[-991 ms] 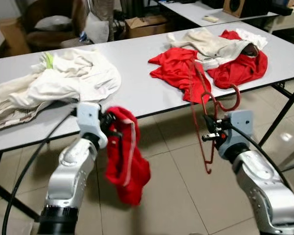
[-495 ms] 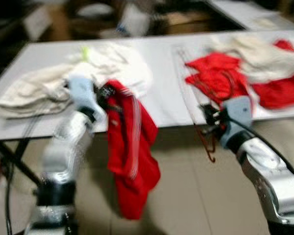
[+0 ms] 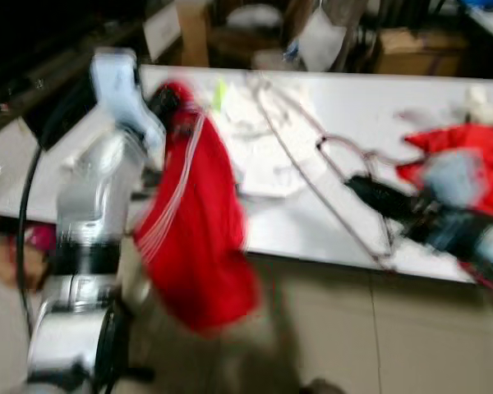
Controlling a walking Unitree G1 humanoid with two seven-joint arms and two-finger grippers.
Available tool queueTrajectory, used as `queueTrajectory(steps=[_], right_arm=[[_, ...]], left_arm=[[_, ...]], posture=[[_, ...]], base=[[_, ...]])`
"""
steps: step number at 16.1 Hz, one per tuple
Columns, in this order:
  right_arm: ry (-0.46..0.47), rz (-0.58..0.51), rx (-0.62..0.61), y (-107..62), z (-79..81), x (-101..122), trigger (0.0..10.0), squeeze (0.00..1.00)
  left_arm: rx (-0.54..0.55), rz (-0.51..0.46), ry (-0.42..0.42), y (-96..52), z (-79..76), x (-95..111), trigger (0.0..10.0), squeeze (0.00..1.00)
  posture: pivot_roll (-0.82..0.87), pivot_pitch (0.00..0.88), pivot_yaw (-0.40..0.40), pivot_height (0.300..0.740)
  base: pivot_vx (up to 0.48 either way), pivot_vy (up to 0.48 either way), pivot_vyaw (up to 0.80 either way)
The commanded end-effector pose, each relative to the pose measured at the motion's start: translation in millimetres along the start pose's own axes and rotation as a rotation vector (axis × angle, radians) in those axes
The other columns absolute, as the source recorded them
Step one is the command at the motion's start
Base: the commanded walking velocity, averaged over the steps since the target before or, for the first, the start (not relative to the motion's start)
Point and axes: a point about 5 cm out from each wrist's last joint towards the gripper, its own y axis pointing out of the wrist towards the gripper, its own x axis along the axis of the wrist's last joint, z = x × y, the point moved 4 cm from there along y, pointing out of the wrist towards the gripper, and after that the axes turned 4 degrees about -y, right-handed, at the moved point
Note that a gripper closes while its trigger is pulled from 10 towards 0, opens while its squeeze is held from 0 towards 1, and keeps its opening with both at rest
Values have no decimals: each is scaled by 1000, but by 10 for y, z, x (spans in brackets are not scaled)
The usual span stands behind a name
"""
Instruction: Hang hanger
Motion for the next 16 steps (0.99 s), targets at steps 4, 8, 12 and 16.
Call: queueTrajectory(steps=[4,8,12,16], right_arm=[[39,-74,277,-292,200,335,10000,0],[37,46,333,-413,240,200,10000,0],[5,129,380,-287,291,105,10000,0],[-77,159,365,17,159,52,10000,0]], left_arm=[[-101,-21,10,256,-35,311,10000,0],[-138,-37,-17,387,-53,479,10000,0],[-316,-96,-38,477,-392,765,10000,0],[-449,-150,-64,380,-759,1045,10000,0]], posture=[[-145,0,72,740],[-149,0,68,740],[-158,0,71,740],[-143,0,41,740]], base=[[390,0,0],[386,0,0],[386,0,0],[83,0,0]])
